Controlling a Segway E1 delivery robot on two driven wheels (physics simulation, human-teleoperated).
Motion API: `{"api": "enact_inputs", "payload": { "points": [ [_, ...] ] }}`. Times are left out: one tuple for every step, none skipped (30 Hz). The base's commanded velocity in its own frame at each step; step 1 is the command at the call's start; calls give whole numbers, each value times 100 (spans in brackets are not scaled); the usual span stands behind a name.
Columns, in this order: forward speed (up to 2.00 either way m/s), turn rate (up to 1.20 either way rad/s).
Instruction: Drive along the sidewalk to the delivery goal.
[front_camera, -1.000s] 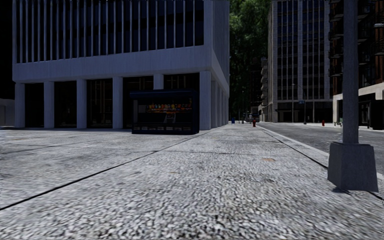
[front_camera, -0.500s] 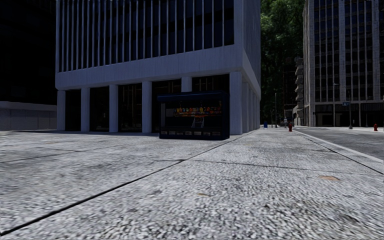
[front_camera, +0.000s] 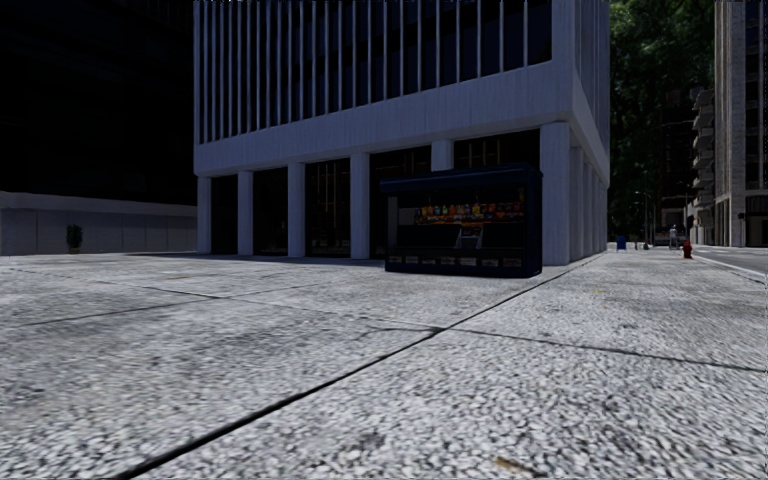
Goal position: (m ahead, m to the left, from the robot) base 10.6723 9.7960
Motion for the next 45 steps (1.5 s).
{"api": "enact_inputs", "payload": {
  "points": [
    [153,55],
    [153,55],
    [153,55],
    [154,55],
    [154,55],
    [154,55],
    [154,55],
    [154,55],
    [154,56],
    [154,56],
    [154,56],
    [154,56],
    [154,56],
    [155,56],
    [155,56],
    [155,56],
    [155,56],
    [155,56],
    [156,56],
    [156,56],
    [156,56],
    [156,56],
    [156,56],
    [156,56],
    [162,56],
    [162,56],
    [200,56],
    [200,56],
    [200,56],
    [200,56],
    [200,56],
    [200,56],
    [200,56],
    [200,56],
    [200,56],
    [200,56],
    [200,56],
    [200,56],
    [200,56],
    [200,56],
    [200,56],
    [200,56],
    [200,54],
    [200,0],
    [200,0]
  ]
}}
